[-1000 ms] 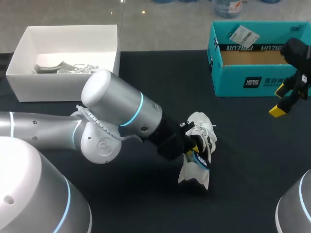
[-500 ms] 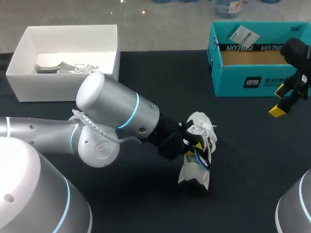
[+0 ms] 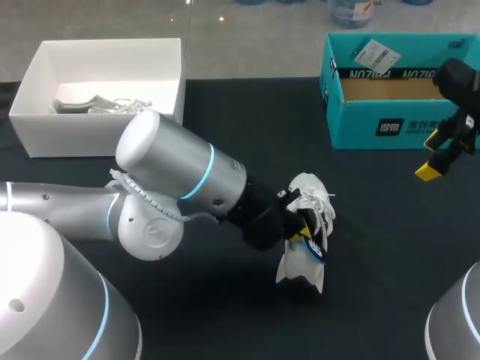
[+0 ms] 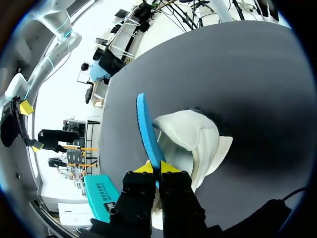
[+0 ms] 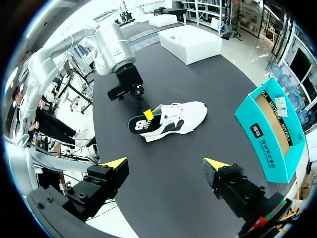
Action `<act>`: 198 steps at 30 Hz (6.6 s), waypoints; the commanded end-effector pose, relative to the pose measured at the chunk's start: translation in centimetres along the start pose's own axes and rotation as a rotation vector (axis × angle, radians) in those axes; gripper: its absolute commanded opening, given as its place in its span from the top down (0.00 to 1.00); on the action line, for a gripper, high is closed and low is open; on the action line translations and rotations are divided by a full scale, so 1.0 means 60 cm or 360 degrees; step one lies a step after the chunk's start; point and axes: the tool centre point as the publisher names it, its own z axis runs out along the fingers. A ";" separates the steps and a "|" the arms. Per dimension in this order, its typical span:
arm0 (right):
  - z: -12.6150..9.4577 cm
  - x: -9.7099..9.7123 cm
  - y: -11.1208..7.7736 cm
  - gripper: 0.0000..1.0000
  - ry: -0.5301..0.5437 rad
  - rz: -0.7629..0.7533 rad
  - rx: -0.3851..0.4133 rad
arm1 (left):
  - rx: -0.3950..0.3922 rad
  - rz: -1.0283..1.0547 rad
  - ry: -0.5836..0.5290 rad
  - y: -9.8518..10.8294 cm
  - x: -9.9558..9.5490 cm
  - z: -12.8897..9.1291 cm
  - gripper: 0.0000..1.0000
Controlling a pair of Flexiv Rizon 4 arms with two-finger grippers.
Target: Take the shoe out of the shoebox, open the shoe tongue, remove and reinsert the insole, then place the shoe into the shoebox
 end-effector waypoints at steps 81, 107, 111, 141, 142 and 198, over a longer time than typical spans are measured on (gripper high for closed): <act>0.001 -0.003 0.003 0.00 0.0004 0.0000 0.0007 | -0.0043 0.0020 -0.0003 0.022 0.016 0.003 0.55; 0.001 -0.003 0.003 0.00 0.0004 0.0000 0.0007 | -0.0016 0.0126 0.0071 0.016 0.023 0.014 1.00; 0.001 -0.003 0.003 0.00 0.0004 0.0000 0.0007 | -0.0015 0.0145 0.0122 0.029 0.034 0.029 1.00; 0.001 -0.003 0.003 0.00 0.0004 0.0000 0.0007 | 0.0043 0.0328 0.0194 0.021 -0.016 -0.076 0.00; 0.001 -0.003 0.003 0.00 0.0004 0.0000 0.0007 | 0.0047 0.0334 0.0208 0.020 -0.018 -0.078 0.00; -0.038 -0.017 -0.056 0.00 -0.0030 0.0025 -0.0064 | 0.0062 0.0577 0.0939 -0.008 -0.007 0.003 1.00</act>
